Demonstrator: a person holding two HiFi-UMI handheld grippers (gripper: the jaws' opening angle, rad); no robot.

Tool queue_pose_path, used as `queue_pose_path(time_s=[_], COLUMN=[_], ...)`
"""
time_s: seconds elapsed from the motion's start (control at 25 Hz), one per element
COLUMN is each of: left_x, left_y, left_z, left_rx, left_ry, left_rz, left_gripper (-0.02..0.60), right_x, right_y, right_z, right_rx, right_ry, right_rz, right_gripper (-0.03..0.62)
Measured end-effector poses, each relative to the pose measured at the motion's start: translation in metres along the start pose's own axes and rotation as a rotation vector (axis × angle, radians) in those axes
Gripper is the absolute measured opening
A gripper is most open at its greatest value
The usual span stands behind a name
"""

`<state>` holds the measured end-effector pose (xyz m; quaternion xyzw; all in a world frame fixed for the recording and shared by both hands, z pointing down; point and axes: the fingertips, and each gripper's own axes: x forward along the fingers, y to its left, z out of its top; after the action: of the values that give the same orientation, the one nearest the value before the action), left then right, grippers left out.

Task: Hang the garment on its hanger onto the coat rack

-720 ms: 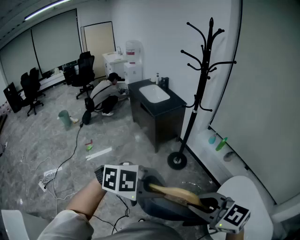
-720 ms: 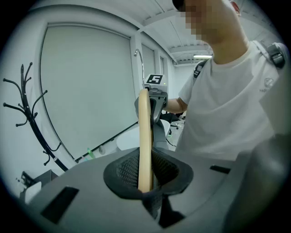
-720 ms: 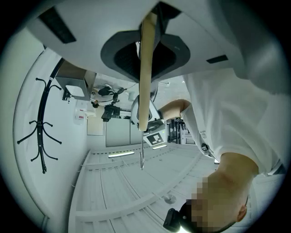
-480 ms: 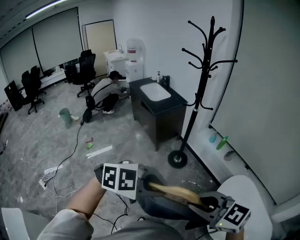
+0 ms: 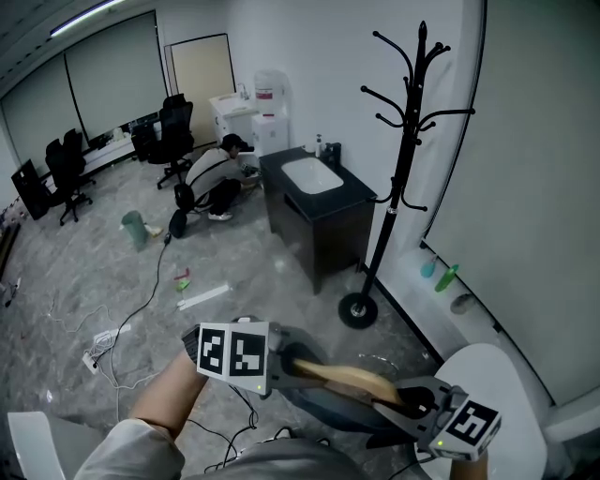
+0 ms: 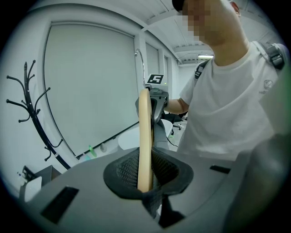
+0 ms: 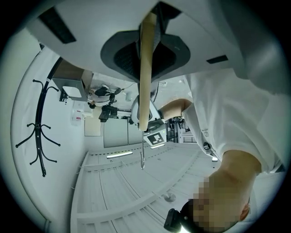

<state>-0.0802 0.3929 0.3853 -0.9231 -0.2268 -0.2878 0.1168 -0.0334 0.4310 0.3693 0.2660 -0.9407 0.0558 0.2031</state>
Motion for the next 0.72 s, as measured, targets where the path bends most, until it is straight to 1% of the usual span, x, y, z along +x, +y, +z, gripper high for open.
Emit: queue_pose_path(time_s=[0.36, 0.52, 0.72], left_x=[0.006, 0.012, 0.010], left_y=[0.013, 0.026, 0.039], left_z=[0.004, 0.002, 0.001], left_rx=[-0.016, -0.036, -0.030], left_ry=[0.025, 0.025, 0.023], left_rz=[0.062, 0.077, 0.087], left_gripper=[0.051, 0.051, 0.051], right_x=[-0.007, -0.008, -0.006], right_y=[-0.015, -0.030, -0.042], right_z=[0.001, -0.006, -0.003], right_rx=[-0.051, -0.065, -0.070], right_ry=[-0.026, -0.018, -0.024], right_rz=[0.000, 0.001, 0.001], right_gripper=[0.057, 0.057, 0.057])
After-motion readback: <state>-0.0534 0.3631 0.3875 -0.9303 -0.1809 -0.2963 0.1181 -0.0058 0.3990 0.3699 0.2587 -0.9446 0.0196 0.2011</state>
